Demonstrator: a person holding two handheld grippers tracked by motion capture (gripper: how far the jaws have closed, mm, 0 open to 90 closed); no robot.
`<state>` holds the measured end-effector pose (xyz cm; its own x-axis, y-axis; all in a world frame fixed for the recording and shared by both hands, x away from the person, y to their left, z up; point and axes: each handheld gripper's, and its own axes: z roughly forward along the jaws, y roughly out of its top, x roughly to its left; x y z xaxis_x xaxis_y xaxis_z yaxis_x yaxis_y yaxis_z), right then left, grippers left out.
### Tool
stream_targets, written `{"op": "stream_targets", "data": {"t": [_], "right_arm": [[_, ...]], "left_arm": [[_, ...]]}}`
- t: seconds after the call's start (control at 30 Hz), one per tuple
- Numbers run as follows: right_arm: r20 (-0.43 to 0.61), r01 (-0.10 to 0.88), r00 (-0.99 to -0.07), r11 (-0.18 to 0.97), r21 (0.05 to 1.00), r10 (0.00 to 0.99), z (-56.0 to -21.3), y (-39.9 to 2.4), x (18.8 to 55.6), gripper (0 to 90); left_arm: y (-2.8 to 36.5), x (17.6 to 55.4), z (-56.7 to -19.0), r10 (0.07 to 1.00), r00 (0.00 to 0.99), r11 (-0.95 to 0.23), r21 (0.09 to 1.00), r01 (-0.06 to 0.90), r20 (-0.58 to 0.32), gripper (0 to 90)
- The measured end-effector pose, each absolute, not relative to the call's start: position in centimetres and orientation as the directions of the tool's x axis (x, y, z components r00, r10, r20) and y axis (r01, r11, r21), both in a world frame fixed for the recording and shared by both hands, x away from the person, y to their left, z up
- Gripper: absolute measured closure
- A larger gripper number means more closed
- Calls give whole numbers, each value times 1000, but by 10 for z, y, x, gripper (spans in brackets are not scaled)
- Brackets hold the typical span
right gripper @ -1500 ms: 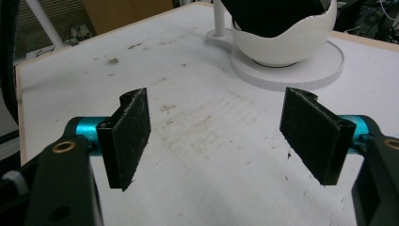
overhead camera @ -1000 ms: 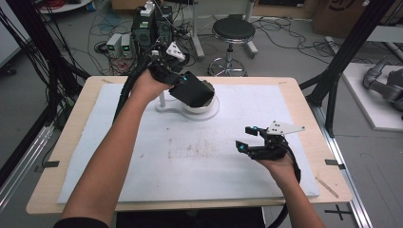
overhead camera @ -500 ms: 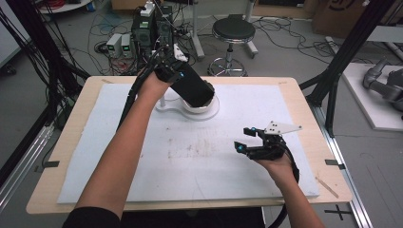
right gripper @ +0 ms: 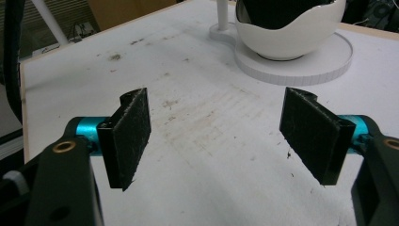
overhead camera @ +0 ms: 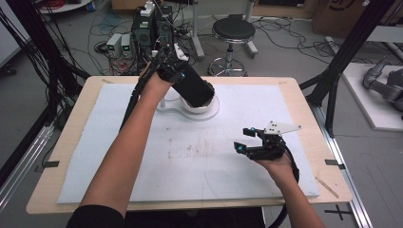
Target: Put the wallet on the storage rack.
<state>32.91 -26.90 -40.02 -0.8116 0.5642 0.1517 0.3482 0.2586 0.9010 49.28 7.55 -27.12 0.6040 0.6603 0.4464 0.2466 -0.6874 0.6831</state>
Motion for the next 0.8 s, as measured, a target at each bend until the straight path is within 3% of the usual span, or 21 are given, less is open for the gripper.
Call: {"op": "stream_targets", "data": {"t": [0.5,0.8], "right_arm": [[150,346,-808,255,903,569,-399,-269,328,256],[149,342,-798,236,910,583,-398,-273,327,253]], "left_arm": [[88,467,-243,686,609,-617,762,196,398,490],[97,428,-228,630,706,-561,818,126,324,451]]}}
